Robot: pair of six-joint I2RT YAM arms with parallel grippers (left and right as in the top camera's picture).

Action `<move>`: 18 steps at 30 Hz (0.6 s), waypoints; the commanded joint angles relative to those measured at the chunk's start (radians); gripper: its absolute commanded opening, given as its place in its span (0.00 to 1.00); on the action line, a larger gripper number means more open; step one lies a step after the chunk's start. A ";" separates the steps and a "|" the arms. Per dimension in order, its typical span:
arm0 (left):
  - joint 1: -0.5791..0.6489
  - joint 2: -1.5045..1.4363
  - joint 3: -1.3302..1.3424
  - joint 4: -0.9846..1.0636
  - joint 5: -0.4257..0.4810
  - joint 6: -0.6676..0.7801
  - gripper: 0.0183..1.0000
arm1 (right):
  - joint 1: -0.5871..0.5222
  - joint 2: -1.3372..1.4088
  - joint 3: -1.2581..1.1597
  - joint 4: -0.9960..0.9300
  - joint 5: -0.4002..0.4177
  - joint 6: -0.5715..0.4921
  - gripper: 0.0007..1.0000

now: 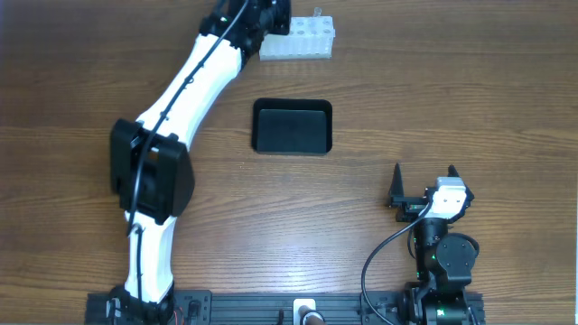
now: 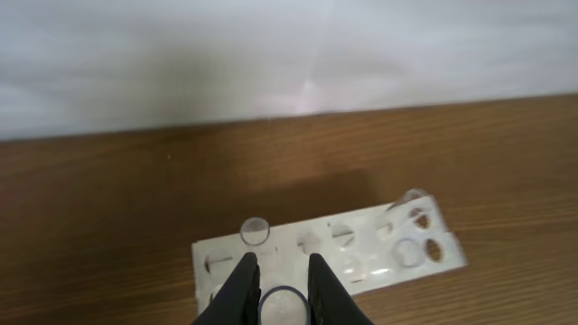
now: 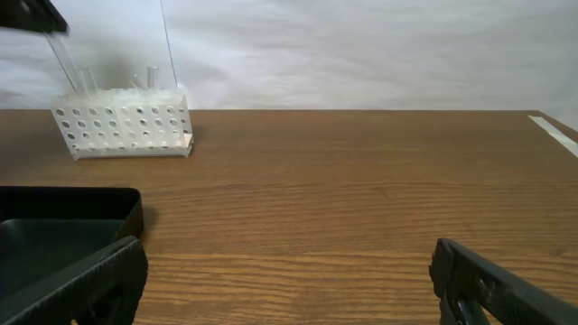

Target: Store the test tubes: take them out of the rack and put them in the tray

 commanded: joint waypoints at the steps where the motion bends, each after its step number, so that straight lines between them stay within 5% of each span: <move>1: -0.002 -0.093 0.016 -0.038 -0.013 0.011 0.02 | -0.006 -0.011 -0.006 -0.003 -0.005 -0.008 0.99; 9: -0.018 -0.226 0.016 -0.233 0.018 -0.029 0.02 | -0.006 -0.011 -0.006 -0.003 -0.005 -0.008 0.99; 18: -0.047 -0.262 0.010 -0.675 0.114 -0.208 0.02 | -0.006 -0.011 -0.006 -0.003 -0.005 -0.008 0.99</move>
